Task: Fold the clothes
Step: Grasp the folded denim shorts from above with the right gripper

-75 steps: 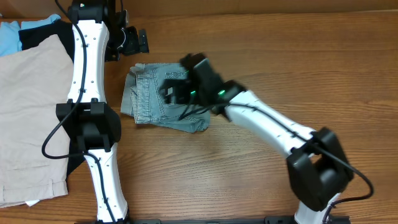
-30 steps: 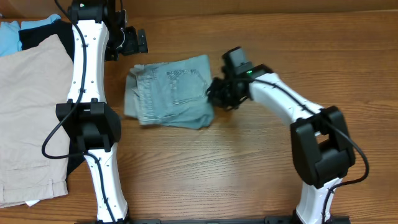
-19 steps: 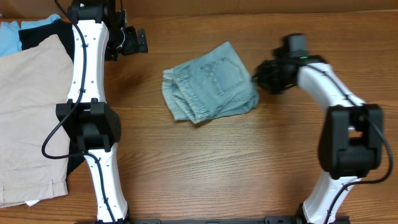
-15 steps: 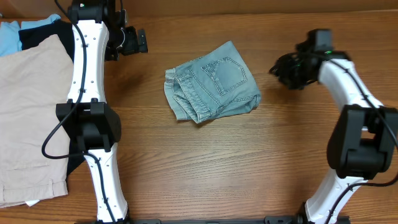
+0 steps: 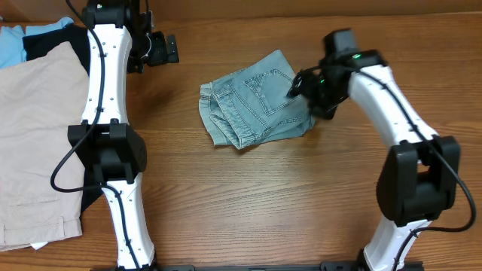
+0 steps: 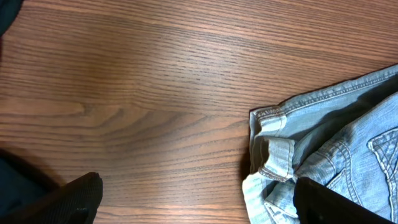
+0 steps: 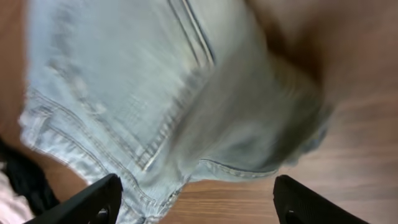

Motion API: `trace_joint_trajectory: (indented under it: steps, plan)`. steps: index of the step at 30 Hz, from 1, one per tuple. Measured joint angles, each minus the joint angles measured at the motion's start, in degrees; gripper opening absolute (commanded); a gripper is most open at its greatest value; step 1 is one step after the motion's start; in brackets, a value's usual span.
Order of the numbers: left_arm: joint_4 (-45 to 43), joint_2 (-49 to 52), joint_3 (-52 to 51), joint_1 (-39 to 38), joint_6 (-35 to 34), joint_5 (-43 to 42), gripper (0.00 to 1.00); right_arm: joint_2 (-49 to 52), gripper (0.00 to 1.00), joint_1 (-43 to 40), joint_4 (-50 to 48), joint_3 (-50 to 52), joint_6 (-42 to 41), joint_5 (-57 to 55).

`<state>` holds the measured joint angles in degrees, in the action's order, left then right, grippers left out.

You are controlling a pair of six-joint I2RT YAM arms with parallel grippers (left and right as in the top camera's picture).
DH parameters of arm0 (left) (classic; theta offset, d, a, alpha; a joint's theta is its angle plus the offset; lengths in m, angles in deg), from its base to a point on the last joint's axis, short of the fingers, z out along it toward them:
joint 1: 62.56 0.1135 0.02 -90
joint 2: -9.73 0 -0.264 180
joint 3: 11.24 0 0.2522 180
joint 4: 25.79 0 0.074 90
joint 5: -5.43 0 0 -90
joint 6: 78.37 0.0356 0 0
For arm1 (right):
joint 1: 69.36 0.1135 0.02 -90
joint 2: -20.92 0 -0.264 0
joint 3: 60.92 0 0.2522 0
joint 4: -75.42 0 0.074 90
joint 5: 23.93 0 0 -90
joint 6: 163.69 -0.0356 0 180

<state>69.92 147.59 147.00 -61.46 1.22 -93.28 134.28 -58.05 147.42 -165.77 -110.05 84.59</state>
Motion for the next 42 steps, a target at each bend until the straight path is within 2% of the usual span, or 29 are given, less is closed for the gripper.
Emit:
trace_joint_trajectory:
  steps: [6,16,21,31,32,33,34,38,42]
  plan:
    - [0.2,0.0,0.0,0.0,0.0,0.0,1.0,0.0,0.84,3.2,-1.1,4.7,-11.6,-1.3]
    - [0.4,0.0,0.0,0.0,0.0,0.0,1.0,0.0,0.84,12.0,-4.4,5.3,-24.9,-5.5]
    - [0.5,0.0,0.0,0.0,0.0,0.0,1.0,0.9,0.84,18.1,-7.0,5.3,-29.7,-6.9]
    - [0.8,0.0,0.0,0.0,0.0,0.0,1.0,5.1,0.82,20.0,-10.3,5.3,-32.1,-7.4]
    - [0.8,0.0,0.0,0.0,0.0,0.0,1.0,5.5,0.79,20.1,-10.9,5.3,-32.3,-7.4]
    - [0.8,0.0,0.0,0.0,0.0,0.0,1.0,5.9,0.67,20.2,-11.4,5.3,-32.3,-7.5]
    - [0.8,0.0,0.0,0.0,0.0,0.0,1.0,6.2,0.6,20.2,-12.0,5.3,-32.1,-7.6]
    - [0.8,0.0,0.0,0.0,0.0,0.0,1.0,6.7,0.48,20.3,-13.0,5.3,-31.6,-7.8]
    - [0.8,0.0,0.0,0.0,0.0,0.0,1.0,6.7,0.21,20.3,-13.0,5.3,-29.0,-8.0]
